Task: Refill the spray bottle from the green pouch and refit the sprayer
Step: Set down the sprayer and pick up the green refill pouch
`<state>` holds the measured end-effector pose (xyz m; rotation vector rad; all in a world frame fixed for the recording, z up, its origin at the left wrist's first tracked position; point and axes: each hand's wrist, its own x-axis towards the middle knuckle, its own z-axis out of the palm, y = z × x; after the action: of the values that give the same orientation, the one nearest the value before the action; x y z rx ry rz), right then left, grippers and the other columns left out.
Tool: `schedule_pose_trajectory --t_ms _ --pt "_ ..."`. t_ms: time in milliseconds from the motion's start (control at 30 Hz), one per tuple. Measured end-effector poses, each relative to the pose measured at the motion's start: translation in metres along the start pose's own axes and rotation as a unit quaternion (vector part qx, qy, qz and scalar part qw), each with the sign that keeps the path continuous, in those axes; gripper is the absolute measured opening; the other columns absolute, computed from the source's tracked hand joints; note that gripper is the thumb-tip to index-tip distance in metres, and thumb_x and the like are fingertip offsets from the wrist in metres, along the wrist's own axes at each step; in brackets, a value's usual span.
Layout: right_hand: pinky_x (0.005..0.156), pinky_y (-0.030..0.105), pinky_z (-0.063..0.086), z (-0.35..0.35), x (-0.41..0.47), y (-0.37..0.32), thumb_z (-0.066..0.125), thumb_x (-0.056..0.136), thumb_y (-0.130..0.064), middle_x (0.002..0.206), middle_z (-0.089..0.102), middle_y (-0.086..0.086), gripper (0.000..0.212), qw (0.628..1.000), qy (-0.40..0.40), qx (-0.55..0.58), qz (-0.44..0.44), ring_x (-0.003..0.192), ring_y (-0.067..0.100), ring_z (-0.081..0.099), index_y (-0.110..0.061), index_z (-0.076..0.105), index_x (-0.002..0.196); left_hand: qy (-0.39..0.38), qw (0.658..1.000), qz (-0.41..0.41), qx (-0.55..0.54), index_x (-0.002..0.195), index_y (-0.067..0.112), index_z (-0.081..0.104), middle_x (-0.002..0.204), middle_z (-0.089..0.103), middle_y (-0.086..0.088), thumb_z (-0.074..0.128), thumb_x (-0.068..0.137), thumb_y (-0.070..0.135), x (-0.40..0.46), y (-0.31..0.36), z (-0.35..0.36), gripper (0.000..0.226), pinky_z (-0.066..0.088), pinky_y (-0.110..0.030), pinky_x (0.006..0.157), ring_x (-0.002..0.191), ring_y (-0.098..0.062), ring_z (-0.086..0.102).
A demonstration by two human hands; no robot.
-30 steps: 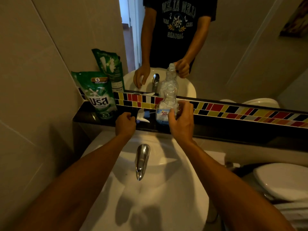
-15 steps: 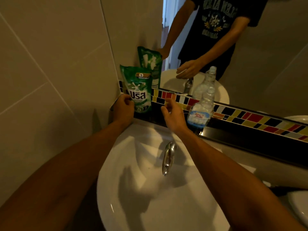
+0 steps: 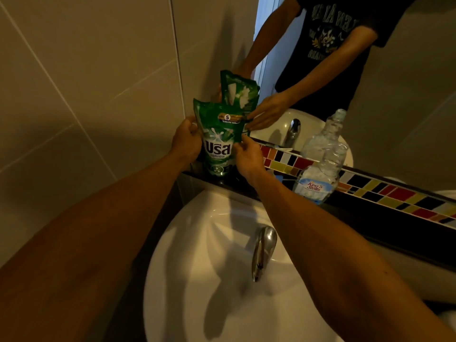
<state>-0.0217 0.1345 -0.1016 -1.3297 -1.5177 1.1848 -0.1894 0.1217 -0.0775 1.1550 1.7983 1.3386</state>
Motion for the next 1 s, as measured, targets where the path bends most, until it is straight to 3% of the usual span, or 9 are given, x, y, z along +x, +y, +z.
schedule_pose_trajectory --t_ms 133,233,433,500,600,700,800,900,1000 --pt "0.103 0.045 0.056 0.008 0.002 0.004 0.046 0.109 -0.006 0.126 0.071 0.015 0.030 0.997 0.064 0.039 0.013 0.117 0.027 0.067 -0.003 0.067 0.130 0.007 0.995 -0.031 -0.093 0.103 0.013 0.057 0.093 0.069 -0.010 0.052 0.093 -0.004 0.001 -0.002 0.002 0.020 0.056 -0.042 0.081 0.096 -0.031 0.066" --pt "0.103 0.045 0.056 0.013 0.000 0.002 0.047 0.109 -0.007 0.126 0.072 0.016 0.029 0.994 0.090 0.054 0.018 0.118 0.029 0.067 -0.002 0.068 0.128 0.012 0.994 -0.038 -0.102 0.093 0.017 0.056 0.100 0.067 -0.020 0.056 0.093 0.003 -0.003 -0.008 -0.002 0.015 0.054 -0.047 0.083 0.093 -0.030 0.063" --pt "0.096 0.046 0.059 0.011 -0.021 0.004 0.050 0.107 -0.007 0.113 0.074 0.016 0.024 0.987 0.128 0.096 0.023 0.108 0.030 0.070 -0.001 0.071 0.117 -0.023 0.991 -0.021 -0.131 0.109 0.006 0.058 0.107 0.067 -0.022 0.056 0.097 0.010 -0.029 -0.005 -0.009 0.013 0.056 -0.055 0.089 0.096 -0.036 0.066" --pt "0.096 0.045 0.060 0.005 -0.034 0.003 0.050 0.107 -0.007 0.114 0.074 0.016 0.022 0.984 0.133 0.119 0.013 0.108 0.028 0.070 -0.001 0.069 0.117 -0.046 0.987 -0.013 -0.153 0.113 0.004 0.058 0.109 0.069 -0.020 0.056 0.098 0.012 -0.038 0.005 -0.012 0.017 0.058 -0.050 0.083 0.097 -0.038 0.067" --pt "0.095 0.044 0.058 -0.009 -0.052 -0.002 0.049 0.108 -0.013 0.111 0.071 0.010 0.017 0.982 0.130 0.140 0.000 0.104 0.022 0.069 -0.007 0.063 0.114 -0.083 0.981 0.010 -0.177 0.101 0.017 0.059 0.098 0.072 -0.005 0.054 0.099 0.017 -0.053 0.025 -0.011 0.005 0.054 -0.032 0.062 0.086 -0.024 0.069" --pt "0.100 0.051 0.057 -0.027 -0.070 -0.007 0.044 0.110 -0.020 0.121 0.068 0.013 0.015 0.980 0.130 0.151 -0.012 0.113 0.028 0.067 -0.017 0.058 0.113 -0.127 0.972 0.007 -0.199 0.098 0.022 0.060 0.095 0.074 0.003 0.052 0.101 0.017 -0.067 0.048 -0.005 0.010 0.058 -0.032 0.068 0.086 -0.015 0.072" --pt "0.098 0.051 0.058 -0.047 -0.086 -0.009 0.041 0.111 -0.022 0.117 0.070 0.009 0.016 0.975 0.145 0.164 -0.030 0.111 0.027 0.068 -0.023 0.057 0.109 -0.167 0.966 0.018 -0.198 0.098 0.021 0.061 0.097 0.074 0.001 0.051 0.102 0.017 -0.079 0.072 0.004 0.011 0.060 -0.040 0.075 0.090 -0.019 0.072" --pt "0.097 0.057 0.058 -0.064 -0.101 -0.009 0.041 0.111 -0.026 0.115 0.071 0.010 0.018 0.970 0.162 0.179 -0.033 0.111 0.030 0.069 -0.029 0.058 0.104 -0.187 0.963 0.044 -0.191 0.102 0.017 0.059 0.098 0.071 -0.003 0.050 0.102 0.016 -0.091 0.092 0.017 0.009 0.058 -0.034 0.066 0.087 -0.019 0.070" --pt "0.098 0.059 0.057 -0.081 -0.108 -0.009 0.040 0.111 -0.030 0.119 0.070 0.007 0.017 0.966 0.167 0.194 -0.031 0.114 0.027 0.068 -0.029 0.057 0.116 -0.195 0.959 0.049 -0.201 0.104 0.015 0.057 0.091 0.070 0.001 0.049 0.102 0.015 -0.104 0.110 0.034 0.008 0.055 -0.024 0.057 0.073 -0.007 0.070"
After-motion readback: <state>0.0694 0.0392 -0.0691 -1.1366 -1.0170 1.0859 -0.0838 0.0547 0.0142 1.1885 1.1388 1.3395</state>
